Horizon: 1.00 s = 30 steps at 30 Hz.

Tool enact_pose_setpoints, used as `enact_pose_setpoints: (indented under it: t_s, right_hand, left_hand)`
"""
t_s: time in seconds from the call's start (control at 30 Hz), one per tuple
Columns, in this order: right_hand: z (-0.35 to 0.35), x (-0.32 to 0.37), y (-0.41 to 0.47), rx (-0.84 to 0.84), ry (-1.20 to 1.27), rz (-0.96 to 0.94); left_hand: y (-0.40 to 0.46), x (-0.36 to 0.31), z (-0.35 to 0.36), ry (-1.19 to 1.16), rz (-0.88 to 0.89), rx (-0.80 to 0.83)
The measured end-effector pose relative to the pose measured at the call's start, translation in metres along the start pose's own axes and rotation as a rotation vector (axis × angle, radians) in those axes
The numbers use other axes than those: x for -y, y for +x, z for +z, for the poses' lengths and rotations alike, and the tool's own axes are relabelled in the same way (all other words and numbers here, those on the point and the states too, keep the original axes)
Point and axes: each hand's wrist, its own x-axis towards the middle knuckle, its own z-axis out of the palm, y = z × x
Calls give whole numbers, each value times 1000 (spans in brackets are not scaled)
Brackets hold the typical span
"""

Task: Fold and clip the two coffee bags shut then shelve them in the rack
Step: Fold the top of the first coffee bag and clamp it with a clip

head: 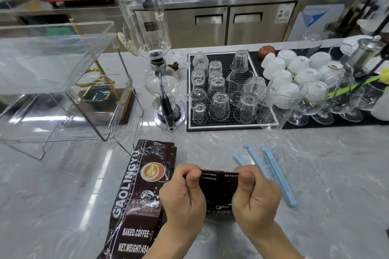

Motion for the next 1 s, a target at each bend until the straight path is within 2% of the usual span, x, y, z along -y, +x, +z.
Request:
enact_pose_setpoints:
  t_s: [0.07, 0.17, 0.37, 0.47, 0.57, 0.9, 1.0]
  right_hand:
    - [3, -3, 1, 20, 5, 44]
    - [1, -7, -1, 63, 67, 124]
    - [-9, -1, -7, 143, 473, 265]
    - [-15, -3, -11, 199, 580, 313]
    - [-18, -6, -15, 204, 574, 347]
    - [-21, -19, -23, 209, 527, 431]
    - [-22, -21, -25, 246, 480, 450]
  left_hand:
    - [-1, 4, 1, 2, -36, 15]
    - [1, 4, -3, -120, -98, 46]
    - [-2, -2, -14, -410, -252, 184]
    - [-6, 1, -21, -494, -275, 282]
    - [-8, 4, -24, -522, -252, 335]
    - [-10, 9, -20, -548, -241, 358]
    - [-12, 19, -20, -414, -202, 357]
